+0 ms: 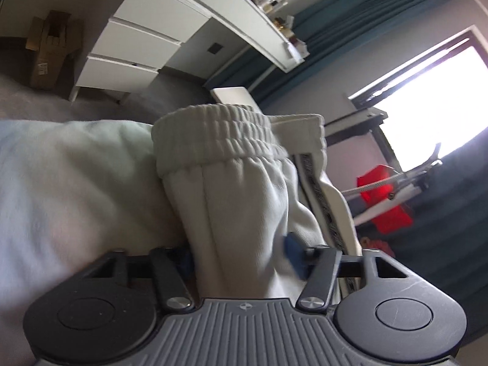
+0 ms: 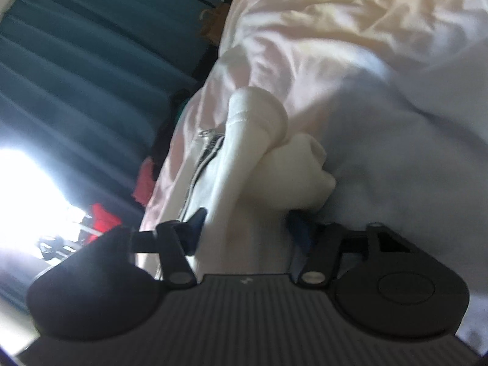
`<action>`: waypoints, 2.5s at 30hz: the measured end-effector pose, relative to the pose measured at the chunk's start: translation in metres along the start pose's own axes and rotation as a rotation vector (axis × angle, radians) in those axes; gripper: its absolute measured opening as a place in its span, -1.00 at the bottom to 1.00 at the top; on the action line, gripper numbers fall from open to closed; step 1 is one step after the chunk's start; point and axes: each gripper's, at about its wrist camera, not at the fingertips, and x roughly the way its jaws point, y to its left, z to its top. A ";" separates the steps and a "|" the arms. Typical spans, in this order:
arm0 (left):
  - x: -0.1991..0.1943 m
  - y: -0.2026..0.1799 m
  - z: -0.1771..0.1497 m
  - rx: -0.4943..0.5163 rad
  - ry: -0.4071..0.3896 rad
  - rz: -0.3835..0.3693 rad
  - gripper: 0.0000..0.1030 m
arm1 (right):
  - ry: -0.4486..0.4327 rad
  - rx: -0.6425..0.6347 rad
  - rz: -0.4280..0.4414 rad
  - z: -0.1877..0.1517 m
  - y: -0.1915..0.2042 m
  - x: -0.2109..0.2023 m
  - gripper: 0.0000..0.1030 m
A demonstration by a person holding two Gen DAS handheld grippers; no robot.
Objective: Fold clothes
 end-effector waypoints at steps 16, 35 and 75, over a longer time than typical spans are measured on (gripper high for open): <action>-0.139 -0.018 0.018 0.019 -0.189 -0.175 -0.82 | -0.063 0.011 0.046 0.015 0.025 -0.087 -0.78; -0.244 0.045 0.011 0.011 -0.029 0.145 -0.65 | 0.112 0.242 -0.129 0.020 -0.062 -0.154 -0.72; -0.168 -0.078 -0.308 1.008 0.238 -0.049 0.85 | 0.156 0.073 0.042 0.021 -0.051 -0.121 0.54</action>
